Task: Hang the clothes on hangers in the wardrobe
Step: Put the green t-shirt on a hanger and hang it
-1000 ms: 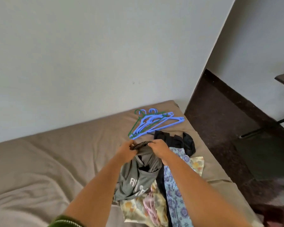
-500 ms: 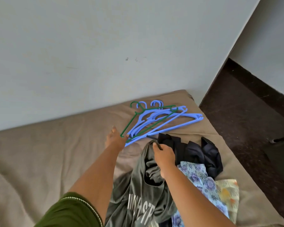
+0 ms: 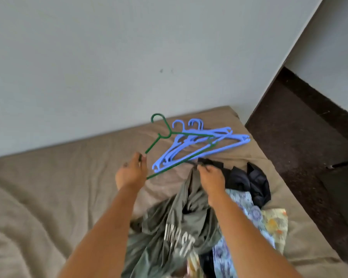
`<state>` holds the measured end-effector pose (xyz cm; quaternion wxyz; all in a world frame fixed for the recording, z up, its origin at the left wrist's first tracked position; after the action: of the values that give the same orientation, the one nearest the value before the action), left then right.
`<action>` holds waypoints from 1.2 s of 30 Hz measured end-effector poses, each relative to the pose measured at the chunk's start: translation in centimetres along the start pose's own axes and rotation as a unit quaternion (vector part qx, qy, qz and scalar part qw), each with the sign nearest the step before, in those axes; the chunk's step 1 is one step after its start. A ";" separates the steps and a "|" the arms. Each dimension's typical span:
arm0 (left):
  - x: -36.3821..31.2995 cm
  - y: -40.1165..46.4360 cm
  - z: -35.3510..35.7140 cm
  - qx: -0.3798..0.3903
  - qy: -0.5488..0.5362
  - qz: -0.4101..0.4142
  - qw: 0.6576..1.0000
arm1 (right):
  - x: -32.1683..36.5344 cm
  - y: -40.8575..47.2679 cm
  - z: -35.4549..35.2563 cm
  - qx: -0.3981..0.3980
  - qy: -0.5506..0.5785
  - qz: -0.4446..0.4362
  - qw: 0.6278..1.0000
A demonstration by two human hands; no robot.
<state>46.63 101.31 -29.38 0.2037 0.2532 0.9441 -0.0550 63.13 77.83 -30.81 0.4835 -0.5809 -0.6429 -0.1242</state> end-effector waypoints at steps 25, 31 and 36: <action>20.0 -30.3 -44.7 -0.290 -0.102 -0.136 0.942 | 27.5 -32.0 -0.9 0.069 -0.289 -0.232 0.926; 22.6 -33.1 -47.5 -0.314 -0.097 -0.138 0.934 | 27.7 -34.7 -1.9 0.052 -0.280 -0.216 0.934; 21.2 -33.5 -47.1 -0.291 -0.072 -0.140 0.944 | 30.3 -38.5 0.8 0.110 -0.283 -0.274 0.912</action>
<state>-3.67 91.73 4.79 0.3258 0.0432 0.9279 0.1759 33.70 86.13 7.48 0.2887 -0.3357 -0.8965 -0.0109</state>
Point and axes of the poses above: each hand's wrist, its own y-axis towards the middle knuckle, its own z-axis out of the palm, x = y × z, the point moved 10 cm from there along y, towards the middle knuckle
